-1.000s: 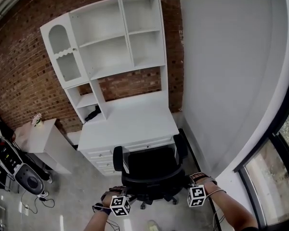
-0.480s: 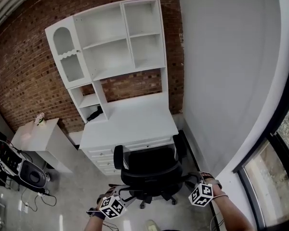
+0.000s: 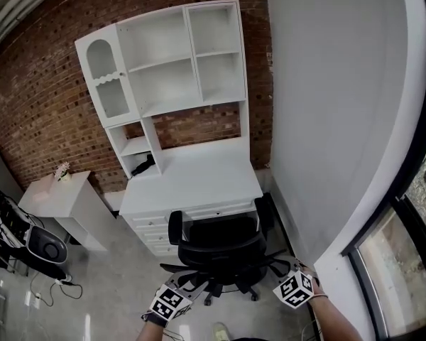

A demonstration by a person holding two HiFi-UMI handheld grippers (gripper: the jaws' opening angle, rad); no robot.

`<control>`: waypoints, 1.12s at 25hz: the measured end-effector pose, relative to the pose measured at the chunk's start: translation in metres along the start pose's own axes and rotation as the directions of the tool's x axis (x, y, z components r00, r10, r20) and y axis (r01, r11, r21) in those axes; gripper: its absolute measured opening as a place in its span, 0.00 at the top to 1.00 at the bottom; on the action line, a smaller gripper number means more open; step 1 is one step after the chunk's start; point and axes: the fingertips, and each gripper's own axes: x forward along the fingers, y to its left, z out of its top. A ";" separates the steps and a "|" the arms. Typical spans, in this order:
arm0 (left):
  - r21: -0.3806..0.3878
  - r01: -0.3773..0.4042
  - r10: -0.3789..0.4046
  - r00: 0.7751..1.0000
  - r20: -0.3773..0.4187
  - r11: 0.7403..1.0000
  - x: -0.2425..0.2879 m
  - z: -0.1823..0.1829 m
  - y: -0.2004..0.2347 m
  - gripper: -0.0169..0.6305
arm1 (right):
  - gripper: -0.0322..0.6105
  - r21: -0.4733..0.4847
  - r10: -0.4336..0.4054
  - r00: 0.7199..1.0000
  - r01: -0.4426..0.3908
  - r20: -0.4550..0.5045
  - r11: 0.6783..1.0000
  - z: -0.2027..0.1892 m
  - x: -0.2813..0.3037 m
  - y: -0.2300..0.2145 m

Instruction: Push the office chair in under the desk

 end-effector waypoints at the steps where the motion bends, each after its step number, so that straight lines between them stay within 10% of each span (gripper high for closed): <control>1: -0.039 -0.014 0.015 1.000 0.022 0.999 -0.002 0.004 0.002 0.76 | 0.83 0.023 -0.001 1.000 0.001 0.016 1.000 0.005 -0.003 0.001; 12: -0.303 -0.103 0.177 0.957 0.230 0.947 -0.040 0.071 0.000 0.91 | 0.88 0.198 0.018 0.968 -0.069 0.252 0.978 0.078 -0.041 0.006; 28: -0.327 -0.229 0.338 0.880 0.333 0.917 -0.098 0.138 -0.006 0.96 | 0.93 0.252 -0.081 0.906 -0.030 0.416 0.967 0.143 -0.104 -0.016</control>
